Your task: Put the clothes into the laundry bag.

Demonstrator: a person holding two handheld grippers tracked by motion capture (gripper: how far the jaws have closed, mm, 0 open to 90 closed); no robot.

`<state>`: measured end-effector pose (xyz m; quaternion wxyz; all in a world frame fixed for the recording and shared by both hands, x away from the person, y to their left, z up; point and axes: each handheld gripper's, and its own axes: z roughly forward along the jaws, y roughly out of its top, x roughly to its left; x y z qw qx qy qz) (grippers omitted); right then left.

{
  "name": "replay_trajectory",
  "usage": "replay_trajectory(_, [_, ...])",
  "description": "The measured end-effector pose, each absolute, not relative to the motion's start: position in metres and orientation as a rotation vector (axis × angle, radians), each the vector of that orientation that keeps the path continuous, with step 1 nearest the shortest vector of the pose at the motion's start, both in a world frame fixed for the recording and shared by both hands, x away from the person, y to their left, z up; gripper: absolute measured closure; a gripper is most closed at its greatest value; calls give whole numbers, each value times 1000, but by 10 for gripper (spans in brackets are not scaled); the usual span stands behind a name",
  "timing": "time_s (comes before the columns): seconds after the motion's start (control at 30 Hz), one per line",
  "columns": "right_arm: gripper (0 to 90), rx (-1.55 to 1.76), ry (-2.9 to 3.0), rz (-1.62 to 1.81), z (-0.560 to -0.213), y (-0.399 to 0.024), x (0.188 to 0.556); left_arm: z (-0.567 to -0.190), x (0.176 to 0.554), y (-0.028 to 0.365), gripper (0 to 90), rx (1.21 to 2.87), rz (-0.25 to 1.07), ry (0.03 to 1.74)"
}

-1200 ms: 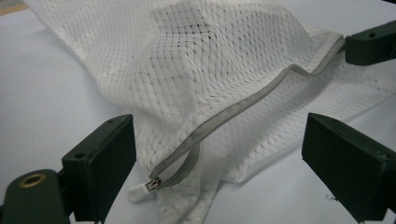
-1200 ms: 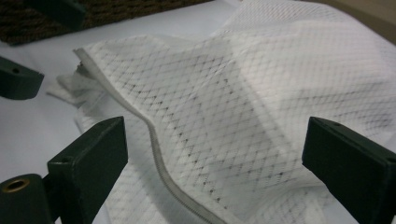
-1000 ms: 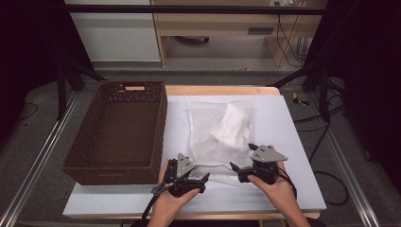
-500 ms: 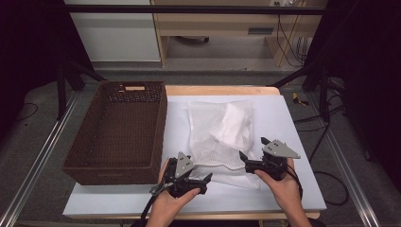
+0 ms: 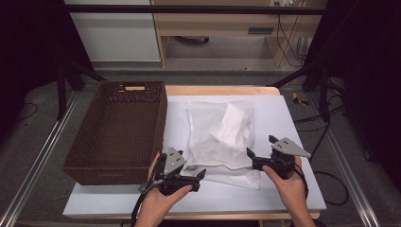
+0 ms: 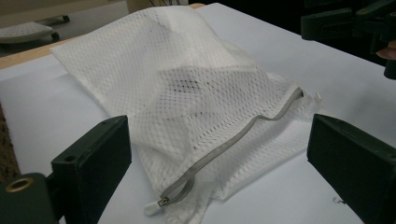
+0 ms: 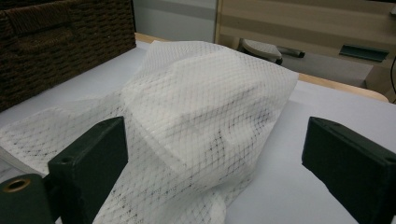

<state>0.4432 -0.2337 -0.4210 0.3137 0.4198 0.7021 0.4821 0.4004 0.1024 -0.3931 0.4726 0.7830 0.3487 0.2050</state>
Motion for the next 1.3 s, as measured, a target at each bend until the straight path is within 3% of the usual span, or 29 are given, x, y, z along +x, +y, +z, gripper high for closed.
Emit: replay_trajectory(1.3, [51, 1174, 1790, 1271, -425, -264, 448, -356, 410, 187, 65, 1794, 641, 992])
